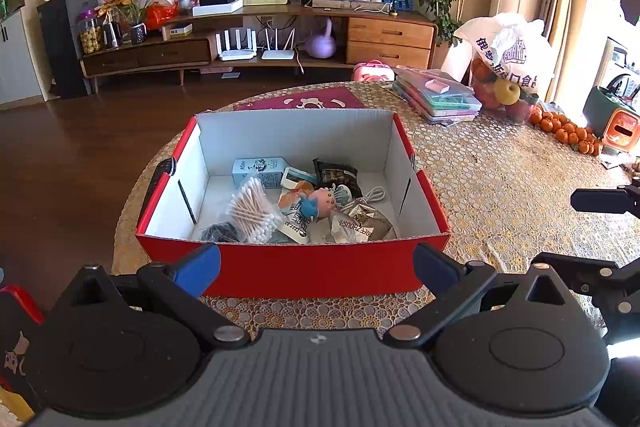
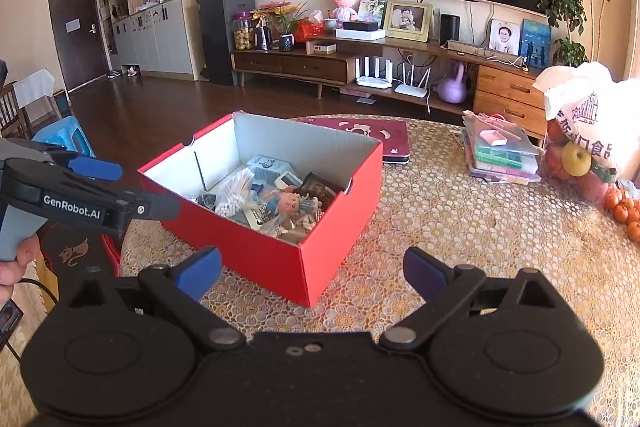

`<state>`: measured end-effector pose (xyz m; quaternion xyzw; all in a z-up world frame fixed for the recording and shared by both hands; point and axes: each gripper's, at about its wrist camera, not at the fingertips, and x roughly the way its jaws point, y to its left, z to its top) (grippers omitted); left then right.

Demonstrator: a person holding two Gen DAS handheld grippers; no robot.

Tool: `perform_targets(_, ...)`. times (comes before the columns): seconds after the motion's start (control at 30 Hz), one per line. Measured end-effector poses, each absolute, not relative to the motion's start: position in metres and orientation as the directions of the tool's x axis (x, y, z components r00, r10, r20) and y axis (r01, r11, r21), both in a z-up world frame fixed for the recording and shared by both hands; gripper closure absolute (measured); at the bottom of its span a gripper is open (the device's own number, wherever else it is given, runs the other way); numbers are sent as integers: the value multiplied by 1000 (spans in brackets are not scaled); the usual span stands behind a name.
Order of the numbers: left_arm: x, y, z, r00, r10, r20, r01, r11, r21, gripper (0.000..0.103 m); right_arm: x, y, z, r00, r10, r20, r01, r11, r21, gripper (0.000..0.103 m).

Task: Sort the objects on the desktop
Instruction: 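Withdraw both open tools up out of the red box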

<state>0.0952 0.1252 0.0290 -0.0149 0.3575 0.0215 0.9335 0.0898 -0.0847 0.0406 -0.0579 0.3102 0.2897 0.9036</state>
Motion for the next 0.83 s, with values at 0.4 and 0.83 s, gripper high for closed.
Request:
perform_targets(0.4,88,116,17,739,20,-674,-58,998,-34,0,81,-95,35,646,472,-600,-543,837,73,5)
perform_targets(0.83,85,108,13,742,-20,-670,-58,994,-94,0,88,-121,27,671,436,-600,-478,873,99,5)
